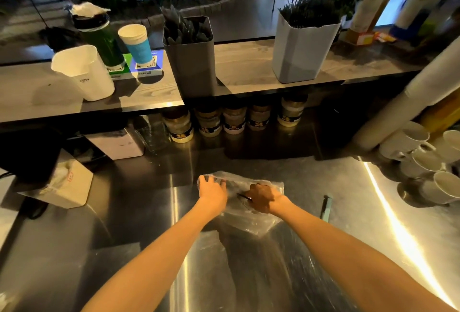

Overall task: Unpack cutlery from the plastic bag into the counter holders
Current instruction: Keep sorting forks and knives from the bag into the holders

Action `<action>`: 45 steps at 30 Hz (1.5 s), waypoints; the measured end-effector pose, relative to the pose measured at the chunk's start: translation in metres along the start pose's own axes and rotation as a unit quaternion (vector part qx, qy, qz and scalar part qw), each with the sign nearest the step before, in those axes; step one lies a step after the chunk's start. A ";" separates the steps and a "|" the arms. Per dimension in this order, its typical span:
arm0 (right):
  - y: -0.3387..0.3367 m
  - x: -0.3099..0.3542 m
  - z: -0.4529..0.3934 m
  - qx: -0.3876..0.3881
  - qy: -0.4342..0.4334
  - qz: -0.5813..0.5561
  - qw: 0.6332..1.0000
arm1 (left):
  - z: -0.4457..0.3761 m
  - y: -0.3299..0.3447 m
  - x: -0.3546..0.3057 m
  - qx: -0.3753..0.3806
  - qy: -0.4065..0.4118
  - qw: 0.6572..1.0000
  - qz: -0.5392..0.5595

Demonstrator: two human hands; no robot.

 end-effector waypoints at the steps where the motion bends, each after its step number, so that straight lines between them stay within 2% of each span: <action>1: 0.000 0.002 -0.004 -0.005 -0.013 -0.001 1.000 | 0.001 -0.003 0.002 -0.012 -0.006 1.000 0.004; 4: 0.004 0.002 -0.015 -0.025 -0.024 0.009 0.999 | 0.000 -0.009 0.005 -0.029 -0.011 0.999 0.032; 9: 0.003 -0.004 -0.027 -0.071 0.009 -0.037 0.997 | -0.005 -0.007 0.005 -0.031 0.003 0.997 0.069; 16: 0.012 -0.009 -0.042 -0.068 0.064 -0.012 0.996 | -0.015 -0.001 -0.002 -0.023 0.060 0.988 0.142; 22: -0.011 -0.005 -0.039 -0.098 0.047 0.047 0.993 | -0.001 -0.007 -0.003 -0.032 0.108 0.976 0.185; 26: -0.013 -0.005 -0.035 -0.080 0.036 0.023 0.996 | 0.006 -0.009 -0.001 -0.040 0.111 0.972 0.202; 30: 0.005 -0.008 -0.028 -0.042 0.053 0.024 0.997 | 0.012 0.001 -0.006 -0.005 0.122 0.974 0.191; 34: 0.022 0.001 -0.027 -0.065 0.065 -0.043 0.995 | 0.015 0.008 -0.006 -0.006 0.117 0.972 0.206; 38: 0.032 0.010 -0.021 -0.070 0.079 -0.046 0.993 | 0.022 0.006 -0.002 -0.024 0.121 0.964 0.234; 45: -0.010 0.005 0.006 -0.105 0.092 -0.075 0.987 | 0.029 0.003 0.007 -0.050 0.122 0.965 0.227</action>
Point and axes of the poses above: each hand's wrist, its own z-axis away from the middle knuckle, its own y-axis out of the palm, x = y × z, the point moved 6 cm from there along -z, towards the middle knuckle, and after that the axes turned 11 degrees about x, right-handed, at the moved point
